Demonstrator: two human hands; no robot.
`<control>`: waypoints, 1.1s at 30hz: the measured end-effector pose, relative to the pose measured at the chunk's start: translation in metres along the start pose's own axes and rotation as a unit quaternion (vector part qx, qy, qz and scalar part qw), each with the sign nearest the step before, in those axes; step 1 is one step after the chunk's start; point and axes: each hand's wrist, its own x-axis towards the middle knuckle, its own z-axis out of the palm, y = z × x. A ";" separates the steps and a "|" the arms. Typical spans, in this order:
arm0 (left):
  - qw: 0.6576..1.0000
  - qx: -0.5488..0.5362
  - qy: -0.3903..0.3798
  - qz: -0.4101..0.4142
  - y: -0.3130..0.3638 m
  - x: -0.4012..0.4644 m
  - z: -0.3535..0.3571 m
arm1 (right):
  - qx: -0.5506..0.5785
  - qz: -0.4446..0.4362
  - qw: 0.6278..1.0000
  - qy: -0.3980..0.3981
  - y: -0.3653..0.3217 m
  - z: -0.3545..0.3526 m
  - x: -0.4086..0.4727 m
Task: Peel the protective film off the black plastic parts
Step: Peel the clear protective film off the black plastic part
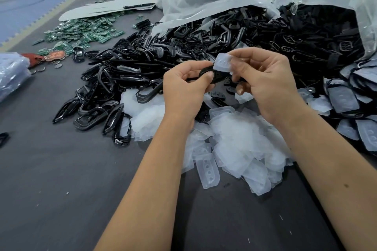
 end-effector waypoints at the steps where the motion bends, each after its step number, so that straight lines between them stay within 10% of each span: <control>1: 1.000 -0.002 -0.007 0.000 0.000 -0.001 0.000 | -0.027 -0.013 1.000 -0.008 0.001 0.001 0.000; 33: 0.999 -0.016 -0.042 -0.027 0.005 -0.005 0.002 | -0.230 -0.056 0.968 0.082 0.003 0.003 0.001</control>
